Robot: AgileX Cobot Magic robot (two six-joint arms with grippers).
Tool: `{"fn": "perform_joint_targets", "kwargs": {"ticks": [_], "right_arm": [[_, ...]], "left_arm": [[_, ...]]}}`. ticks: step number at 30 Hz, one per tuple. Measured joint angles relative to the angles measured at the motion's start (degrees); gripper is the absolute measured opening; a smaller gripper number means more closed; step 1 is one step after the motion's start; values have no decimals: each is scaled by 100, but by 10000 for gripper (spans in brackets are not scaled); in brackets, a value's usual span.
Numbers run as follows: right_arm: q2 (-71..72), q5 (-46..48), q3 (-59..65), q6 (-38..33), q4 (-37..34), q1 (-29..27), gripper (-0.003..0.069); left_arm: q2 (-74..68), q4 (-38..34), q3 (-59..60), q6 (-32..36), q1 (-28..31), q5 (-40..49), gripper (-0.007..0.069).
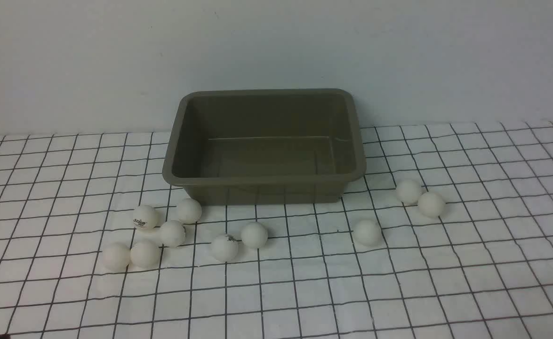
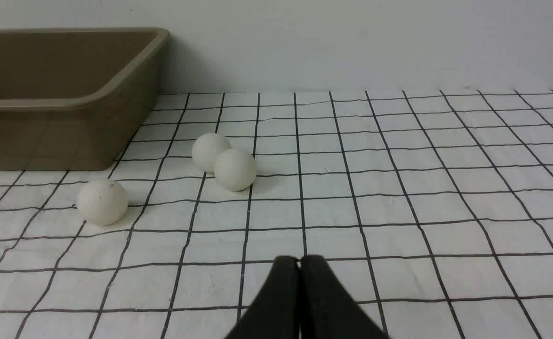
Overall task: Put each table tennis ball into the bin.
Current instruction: Use the right arm to clamp the table tennis ball closest to it
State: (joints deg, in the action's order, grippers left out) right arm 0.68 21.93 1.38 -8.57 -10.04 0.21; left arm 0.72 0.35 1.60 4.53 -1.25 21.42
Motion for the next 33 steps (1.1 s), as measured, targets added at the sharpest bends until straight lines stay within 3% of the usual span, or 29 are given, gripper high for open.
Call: {"fn": "perform_joint_targets", "kwargs": {"ticks": [33], "right_arm": [[0,1,0,31,-145,0,-18]], "left_arm": [[0,0,0,0,0,0,-5]]}}
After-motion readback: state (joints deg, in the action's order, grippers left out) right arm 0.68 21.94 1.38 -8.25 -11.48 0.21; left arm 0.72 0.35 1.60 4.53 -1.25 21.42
